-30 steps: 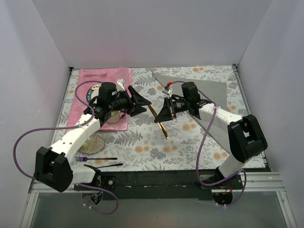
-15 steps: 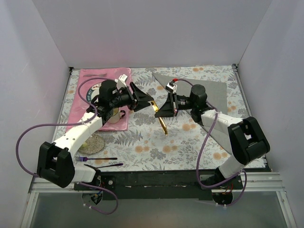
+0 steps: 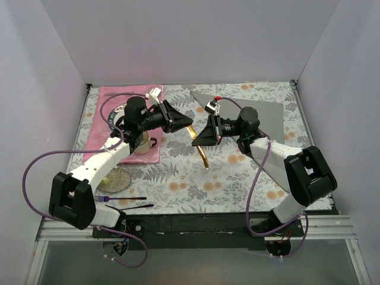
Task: Fold the napkin, place the utensils inside, and roll it up
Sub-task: Pass the utensil from the right arm to the left, then pass the utensil from the left arm to the right
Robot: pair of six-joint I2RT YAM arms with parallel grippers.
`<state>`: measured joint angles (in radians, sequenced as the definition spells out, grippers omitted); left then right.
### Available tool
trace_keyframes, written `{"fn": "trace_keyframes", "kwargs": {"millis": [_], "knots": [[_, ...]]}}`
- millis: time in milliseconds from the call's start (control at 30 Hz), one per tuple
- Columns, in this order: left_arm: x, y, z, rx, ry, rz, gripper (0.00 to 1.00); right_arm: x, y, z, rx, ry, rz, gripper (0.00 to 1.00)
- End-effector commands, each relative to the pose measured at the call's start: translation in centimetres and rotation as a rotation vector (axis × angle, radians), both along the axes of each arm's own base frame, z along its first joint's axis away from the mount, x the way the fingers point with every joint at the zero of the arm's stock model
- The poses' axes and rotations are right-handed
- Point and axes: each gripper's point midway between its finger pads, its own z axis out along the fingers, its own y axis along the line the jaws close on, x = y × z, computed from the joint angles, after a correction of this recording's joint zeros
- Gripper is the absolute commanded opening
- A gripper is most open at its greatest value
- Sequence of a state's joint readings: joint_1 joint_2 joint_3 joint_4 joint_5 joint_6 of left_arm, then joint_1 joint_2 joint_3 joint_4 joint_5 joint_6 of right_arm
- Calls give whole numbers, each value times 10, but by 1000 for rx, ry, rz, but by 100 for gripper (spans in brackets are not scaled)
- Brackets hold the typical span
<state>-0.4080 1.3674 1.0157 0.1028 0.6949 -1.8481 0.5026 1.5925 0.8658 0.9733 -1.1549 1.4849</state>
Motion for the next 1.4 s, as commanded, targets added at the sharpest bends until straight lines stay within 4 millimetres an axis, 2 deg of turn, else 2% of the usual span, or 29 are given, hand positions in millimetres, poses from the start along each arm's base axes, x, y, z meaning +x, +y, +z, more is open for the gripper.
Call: {"fn": "trace_keyframes", "kwargs": {"millis": [0, 33, 67, 100, 133, 167, 200, 233, 300, 333, 400, 433, 500, 567, 933, 1067, 1133, 1300, 1367], "knots": [[3, -4, 24, -20, -57, -12, 7, 1, 2, 4, -9, -69, 3, 6], [4, -2, 19, 7, -46, -3, 0, 4, 2, 2, -28, -89, -9, 16], [10, 0, 18, 30, -41, 27, 0, 11, 4, -2, -161, 52, -31, 35], [12, 0, 23, 45, -41, 36, 0, 19, 2, -13, -208, -186, -62, 44], [12, 3, 14, 83, -6, 48, 0, 39, 4, -19, -327, -250, -157, 50], [18, 5, 10, 111, 16, 85, 0, 27, -10, -42, -500, -170, -131, 55], [19, 7, 6, 131, 35, 96, 0, 44, -9, -28, -531, -300, -146, 56], [18, 8, 6, 152, 60, 102, 0, 54, -16, -35, -628, -341, -186, 57], [19, 10, -3, 196, 103, 123, 0, 68, -33, -33, -808, -465, -230, 63], [21, 11, 3, 200, 92, 130, 0, 68, -33, -32, -849, -503, -225, 64], [24, 13, -3, 250, 100, 148, 0, 72, -41, -27, -938, -573, -213, 64], [26, 13, 4, 253, 89, 155, 0, 69, -38, -25, -957, -598, -198, 64], [28, 15, 1, 280, 98, 162, 0, 68, -41, -28, -1020, -619, -182, 63], [31, 15, 4, 286, 94, 169, 0, 65, -33, -23, -1010, -652, -170, 62], [34, 21, -9, 352, 144, 192, 0, 37, -2, -18, -940, -655, -102, 47], [36, 21, -9, 356, 144, 197, 0, 24, 5, -21, -908, -648, -73, 46], [36, 20, -7, 354, 140, 198, 0, 17, 6, -31, -908, -628, -53, 46], [36, 21, -8, 357, 149, 197, 0, 17, 7, -33, -909, -632, -50, 43], [36, 21, -8, 359, 151, 200, 0, 17, 7, -33, -914, -635, -46, 39]]}}
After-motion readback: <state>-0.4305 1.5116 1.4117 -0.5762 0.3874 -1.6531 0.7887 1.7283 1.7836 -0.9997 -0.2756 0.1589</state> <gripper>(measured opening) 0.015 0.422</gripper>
